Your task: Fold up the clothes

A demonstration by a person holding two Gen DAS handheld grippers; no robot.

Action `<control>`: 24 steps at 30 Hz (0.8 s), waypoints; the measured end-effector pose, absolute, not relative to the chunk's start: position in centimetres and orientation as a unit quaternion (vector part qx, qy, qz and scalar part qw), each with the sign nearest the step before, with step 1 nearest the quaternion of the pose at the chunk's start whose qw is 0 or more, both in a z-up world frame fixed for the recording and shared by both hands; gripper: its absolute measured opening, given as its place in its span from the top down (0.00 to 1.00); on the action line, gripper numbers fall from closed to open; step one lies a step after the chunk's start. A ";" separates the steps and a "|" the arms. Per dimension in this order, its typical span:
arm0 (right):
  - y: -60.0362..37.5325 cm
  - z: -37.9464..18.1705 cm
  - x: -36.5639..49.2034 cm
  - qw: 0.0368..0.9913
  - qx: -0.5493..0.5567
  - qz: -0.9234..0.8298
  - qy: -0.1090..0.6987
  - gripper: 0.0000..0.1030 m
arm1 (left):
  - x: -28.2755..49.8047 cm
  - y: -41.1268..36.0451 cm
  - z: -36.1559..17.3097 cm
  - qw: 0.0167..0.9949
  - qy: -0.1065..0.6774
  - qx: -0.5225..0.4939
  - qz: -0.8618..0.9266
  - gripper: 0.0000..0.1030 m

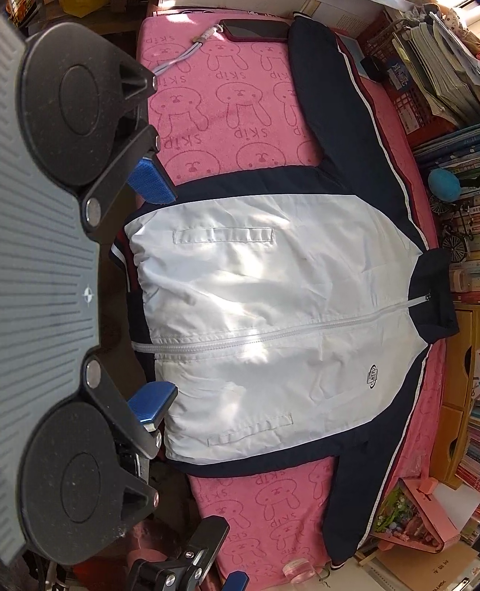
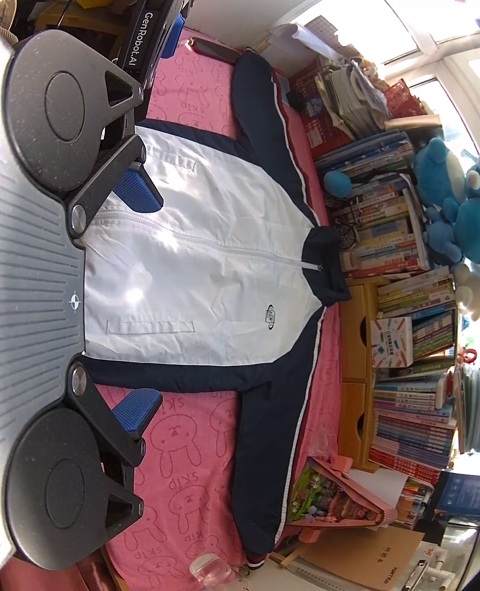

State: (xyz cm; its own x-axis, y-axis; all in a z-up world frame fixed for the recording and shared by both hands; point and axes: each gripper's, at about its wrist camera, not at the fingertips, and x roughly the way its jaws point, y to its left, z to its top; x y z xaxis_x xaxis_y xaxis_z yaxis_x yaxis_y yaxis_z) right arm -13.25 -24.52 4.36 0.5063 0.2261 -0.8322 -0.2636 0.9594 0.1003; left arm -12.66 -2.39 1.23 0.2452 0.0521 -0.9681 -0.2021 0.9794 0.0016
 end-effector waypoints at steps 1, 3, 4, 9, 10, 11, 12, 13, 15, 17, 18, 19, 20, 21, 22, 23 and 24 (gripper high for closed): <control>-24.2 4.2 -13.0 0.866 -0.020 0.136 0.480 0.00 | -12.3 -2.1 1.0 0.785 0.612 -0.060 0.077 0.00; -23.6 3.8 -12.4 0.865 -0.021 0.124 0.487 0.00 | -11.8 -1.4 0.5 0.782 0.617 -0.057 0.072 0.00; -23.3 3.6 -12.2 0.864 -0.020 0.118 0.489 0.00 | -11.6 -1.0 0.3 0.780 0.619 -0.057 0.069 0.00; -23.8 3.2 -10.8 0.885 -0.001 0.064 0.461 0.00 | -10.7 1.3 -0.3 0.778 0.621 -0.074 0.059 0.00; -24.5 3.1 -10.3 0.891 0.007 0.045 0.451 0.00 | -10.4 2.0 -0.5 0.780 0.618 -0.077 0.061 0.00; -25.3 2.9 -9.8 0.896 0.014 0.029 0.443 0.00 | -10.3 2.4 -0.7 0.780 0.618 -0.077 0.066 0.00; -26.6 2.6 -8.9 0.901 0.024 0.008 0.432 0.00 | -9.8 3.0 -1.1 0.777 0.620 -0.077 0.076 0.00; -27.9 2.2 -8.0 0.904 0.035 -0.012 0.426 0.00 | -9.5 3.5 -1.4 0.773 0.624 -0.076 0.085 0.00; -30.6 1.3 -5.9 0.907 0.053 -0.046 0.415 0.00 | -9.1 4.4 -1.9 0.767 0.629 -0.082 0.097 0.00; -32.9 0.2 -3.6 0.911 0.057 -0.070 0.403 0.00 | -8.7 5.2 -2.4 0.762 0.632 -0.090 0.109 0.00; -33.9 -0.4 -2.4 0.913 0.054 -0.081 0.396 0.00 | -8.4 5.3 -2.7 0.759 0.634 -0.092 0.117 0.00; -35.0 -1.2 -1.0 0.914 0.061 -0.092 0.390 0.00 | -8.1 5.5 -2.9 0.755 0.637 -0.093 0.125 0.00; -36.2 -2.2 0.5 0.915 0.071 -0.102 0.385 0.00 | -7.8 5.4 -3.2 0.751 0.639 -0.095 0.133 0.00; -37.4 -3.1 2.0 0.915 0.081 -0.113 0.379 0.00 | -7.5 5.4 -3.4 0.748 0.641 -0.098 0.141 0.00; -38.5 -4.1 3.4 0.915 0.090 -0.123 0.374 0.00 | -7.2 5.4 -3.6 0.745 0.642 -0.105 0.149 0.00; -39.7 -5.0 4.9 0.915 0.100 -0.133 0.368 0.00 | -7.0 5.5 -3.6 0.739 0.644 -0.119 0.158 0.00; -40.9 -5.9 6.4 0.914 0.109 -0.144 0.363 0.00 | -6.8 5.6 -3.7 0.734 0.643 -0.144 0.164 0.00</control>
